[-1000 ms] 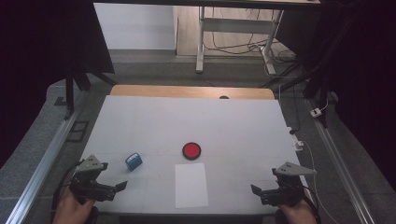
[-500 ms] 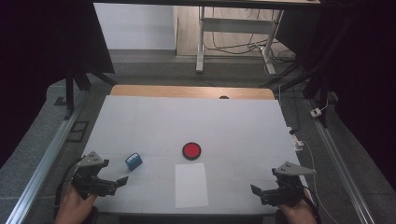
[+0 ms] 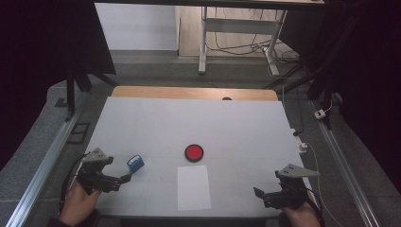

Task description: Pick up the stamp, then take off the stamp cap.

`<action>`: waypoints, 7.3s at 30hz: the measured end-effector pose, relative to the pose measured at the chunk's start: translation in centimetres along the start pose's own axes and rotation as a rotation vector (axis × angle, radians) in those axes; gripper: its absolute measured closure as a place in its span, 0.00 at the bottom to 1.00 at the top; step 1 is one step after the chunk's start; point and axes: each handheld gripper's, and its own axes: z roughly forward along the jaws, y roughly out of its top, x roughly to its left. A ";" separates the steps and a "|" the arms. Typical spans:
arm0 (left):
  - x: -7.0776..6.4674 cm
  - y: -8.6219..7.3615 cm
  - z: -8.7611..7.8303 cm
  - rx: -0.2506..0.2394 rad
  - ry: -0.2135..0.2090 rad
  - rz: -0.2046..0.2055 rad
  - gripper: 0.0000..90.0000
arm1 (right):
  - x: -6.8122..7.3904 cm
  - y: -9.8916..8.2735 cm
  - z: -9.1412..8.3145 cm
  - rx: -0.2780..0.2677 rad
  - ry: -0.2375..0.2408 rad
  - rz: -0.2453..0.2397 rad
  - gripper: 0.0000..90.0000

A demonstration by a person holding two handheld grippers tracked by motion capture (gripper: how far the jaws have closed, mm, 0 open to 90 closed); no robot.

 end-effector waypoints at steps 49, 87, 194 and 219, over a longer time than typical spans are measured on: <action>1.5 2.8 5.7 0.163 0.059 0.110 0.03 | 0.0 0.1 0.2 0.018 0.013 -0.004 0.00; 0.6 3.5 5.4 0.213 0.052 0.204 0.78 | 0.1 0.1 0.3 0.027 0.014 -0.013 0.00; -9.9 13.9 6.5 0.017 -0.376 0.470 0.78 | 0.0 0.1 0.3 0.030 0.024 -0.012 0.00; -9.7 13.4 6.5 0.003 -0.409 0.462 0.78 | 1.2 1.0 0.0 -0.062 0.068 -0.085 0.00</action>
